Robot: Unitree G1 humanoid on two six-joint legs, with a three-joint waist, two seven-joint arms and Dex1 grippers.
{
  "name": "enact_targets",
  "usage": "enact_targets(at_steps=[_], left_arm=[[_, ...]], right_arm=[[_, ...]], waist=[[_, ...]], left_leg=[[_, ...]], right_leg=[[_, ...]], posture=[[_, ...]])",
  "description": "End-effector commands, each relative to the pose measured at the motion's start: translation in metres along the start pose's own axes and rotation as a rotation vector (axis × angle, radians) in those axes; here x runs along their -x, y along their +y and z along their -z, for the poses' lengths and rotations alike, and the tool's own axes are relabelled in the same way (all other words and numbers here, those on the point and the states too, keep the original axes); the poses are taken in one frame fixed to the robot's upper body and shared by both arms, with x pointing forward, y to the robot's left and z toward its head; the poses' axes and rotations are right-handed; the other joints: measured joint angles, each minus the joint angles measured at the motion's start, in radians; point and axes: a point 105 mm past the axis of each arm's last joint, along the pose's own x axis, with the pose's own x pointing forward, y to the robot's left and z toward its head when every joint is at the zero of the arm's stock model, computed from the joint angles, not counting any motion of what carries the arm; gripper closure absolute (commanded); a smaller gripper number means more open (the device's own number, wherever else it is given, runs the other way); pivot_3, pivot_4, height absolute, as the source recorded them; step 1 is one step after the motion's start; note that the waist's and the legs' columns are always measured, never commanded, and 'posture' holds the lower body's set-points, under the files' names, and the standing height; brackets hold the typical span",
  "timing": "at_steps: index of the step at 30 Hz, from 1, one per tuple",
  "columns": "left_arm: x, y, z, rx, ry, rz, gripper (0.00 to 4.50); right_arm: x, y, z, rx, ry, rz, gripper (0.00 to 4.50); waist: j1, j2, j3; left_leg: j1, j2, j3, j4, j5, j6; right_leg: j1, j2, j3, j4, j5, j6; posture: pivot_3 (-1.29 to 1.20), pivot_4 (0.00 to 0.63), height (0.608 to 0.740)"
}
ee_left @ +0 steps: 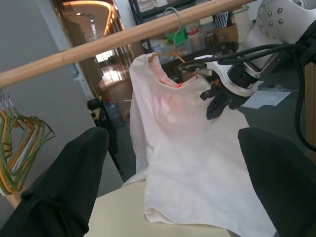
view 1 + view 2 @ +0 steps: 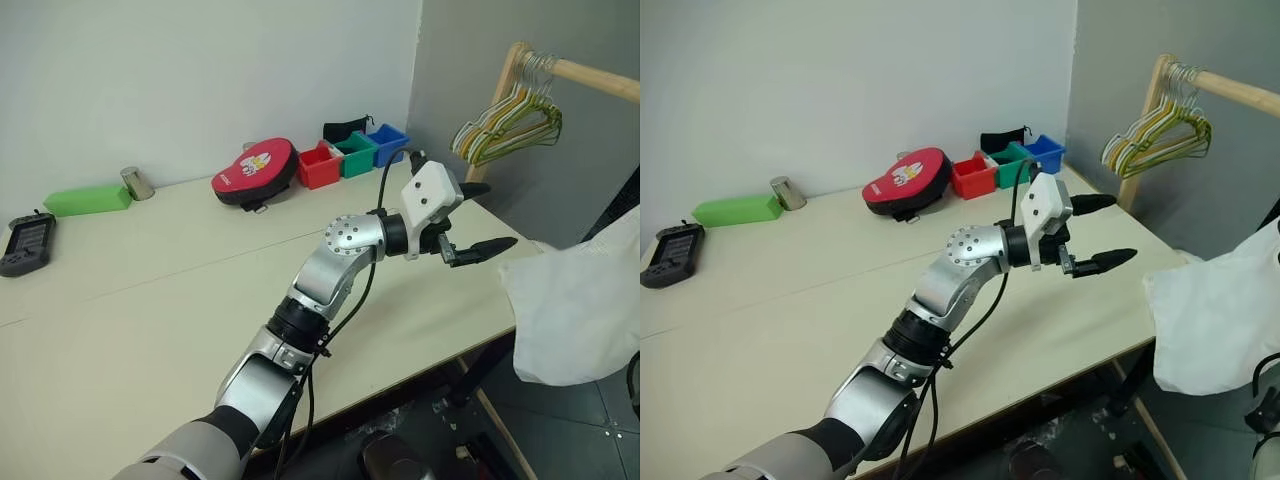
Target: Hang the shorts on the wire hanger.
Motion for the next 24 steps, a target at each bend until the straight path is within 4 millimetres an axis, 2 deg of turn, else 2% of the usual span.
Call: enact_targets(at_steps=[1,5,9,17,24], left_arm=[[-0.002,0.006,-0.019,-0.055,-0.051,-0.009,0.00],[-0.002,0.008,-0.020,-0.057,-0.051,-0.013,0.00],[-0.002,0.010,-0.019,-0.057,-0.047,-0.017,0.00],[-0.001,0.008,-0.017,-0.039,-0.052,-0.012,0.00],[-0.004,0.003,-0.018,-0.020,-0.055,0.008,0.00]], right_arm=[[0.008,0.007,-0.010,0.001,-0.054,-0.027,3.67],[0.008,0.005,-0.013,0.045,-0.087,0.008,2.79],[0.011,0.007,-0.016,0.086,-0.112,0.013,1.73],[0.026,0.011,-0.021,0.201,-0.179,0.050,0.02],[0.041,0.010,-0.019,0.200,-0.216,0.055,0.01]], waist=[[0.000,0.000,0.000],[-0.001,0.000,0.000],[-0.003,0.000,0.000],[-0.003,0.000,0.000],[-0.012,-0.001,0.001]], left_leg=[[0.000,0.000,0.000,0.000,0.000,0.000],[0.000,0.000,0.000,0.000,0.000,0.000],[0.000,0.000,0.000,0.000,0.000,0.000],[0.000,0.000,0.000,0.000,0.000,0.000],[0.000,0.001,0.000,0.000,0.000,-0.001]], right_leg=[[0.000,0.000,0.000,0.000,0.000,0.000],[0.000,0.000,0.000,0.000,0.000,0.000],[0.000,0.000,0.000,0.000,0.000,0.000],[0.000,0.000,0.000,0.000,0.000,0.000],[0.000,0.000,0.000,0.000,0.000,0.000]], posture=[[-0.41,0.000,0.740],[-0.41,0.000,0.740],[-0.41,0.000,0.740],[-0.43,0.000,0.740],[-0.47,0.024,0.740]])
